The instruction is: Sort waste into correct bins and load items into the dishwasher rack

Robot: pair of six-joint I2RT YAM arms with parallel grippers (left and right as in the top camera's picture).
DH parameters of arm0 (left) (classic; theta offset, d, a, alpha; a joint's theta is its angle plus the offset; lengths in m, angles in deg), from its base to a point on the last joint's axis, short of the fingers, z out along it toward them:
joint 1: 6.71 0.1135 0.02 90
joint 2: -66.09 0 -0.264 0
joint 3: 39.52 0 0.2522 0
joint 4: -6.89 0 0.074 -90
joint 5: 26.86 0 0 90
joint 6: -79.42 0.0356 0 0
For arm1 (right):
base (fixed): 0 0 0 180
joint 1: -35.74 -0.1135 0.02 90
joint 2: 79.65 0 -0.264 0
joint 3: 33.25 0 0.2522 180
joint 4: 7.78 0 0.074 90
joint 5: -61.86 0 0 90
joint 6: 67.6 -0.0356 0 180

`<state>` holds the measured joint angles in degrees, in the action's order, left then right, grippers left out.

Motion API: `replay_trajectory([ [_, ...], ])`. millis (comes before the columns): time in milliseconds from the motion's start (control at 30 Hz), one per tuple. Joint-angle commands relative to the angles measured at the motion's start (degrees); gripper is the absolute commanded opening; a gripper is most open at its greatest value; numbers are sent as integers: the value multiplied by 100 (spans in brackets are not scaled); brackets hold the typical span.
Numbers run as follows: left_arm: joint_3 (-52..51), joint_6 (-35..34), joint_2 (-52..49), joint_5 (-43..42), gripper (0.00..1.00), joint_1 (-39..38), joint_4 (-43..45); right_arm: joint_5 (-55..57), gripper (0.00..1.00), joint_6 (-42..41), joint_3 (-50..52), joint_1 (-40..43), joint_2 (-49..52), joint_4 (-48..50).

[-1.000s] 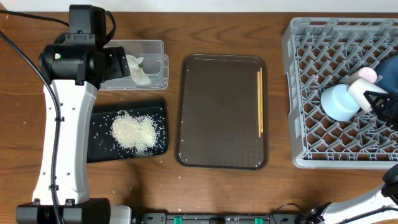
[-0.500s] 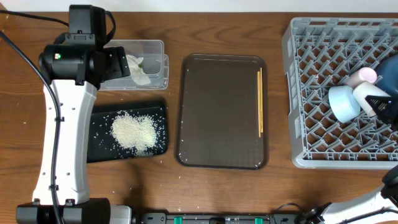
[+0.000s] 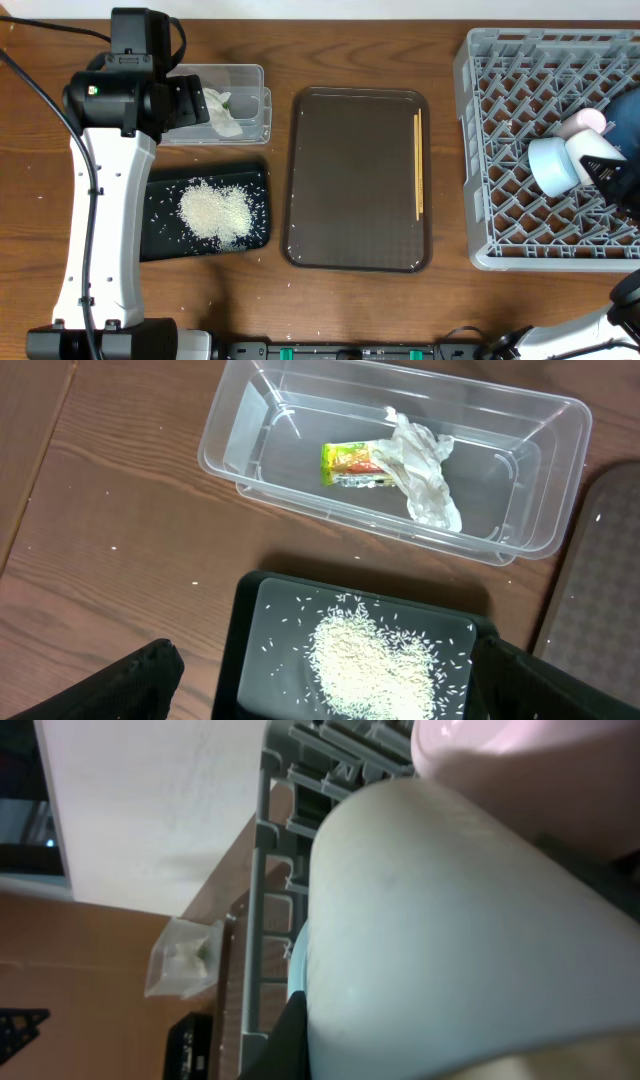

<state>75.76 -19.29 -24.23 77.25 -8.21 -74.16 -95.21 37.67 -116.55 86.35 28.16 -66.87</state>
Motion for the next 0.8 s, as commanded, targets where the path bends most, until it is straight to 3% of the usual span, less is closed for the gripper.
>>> replay_trajectory([
  [0, -4, 55, 42, 52, 96, 24, -17, 2264, 5, -514, 472, 57, 564, -179],
  [767, -4, 55, 42, 52, 96, 24, -17, 2933, 11, -713, 470, 942, 474, -892],
])
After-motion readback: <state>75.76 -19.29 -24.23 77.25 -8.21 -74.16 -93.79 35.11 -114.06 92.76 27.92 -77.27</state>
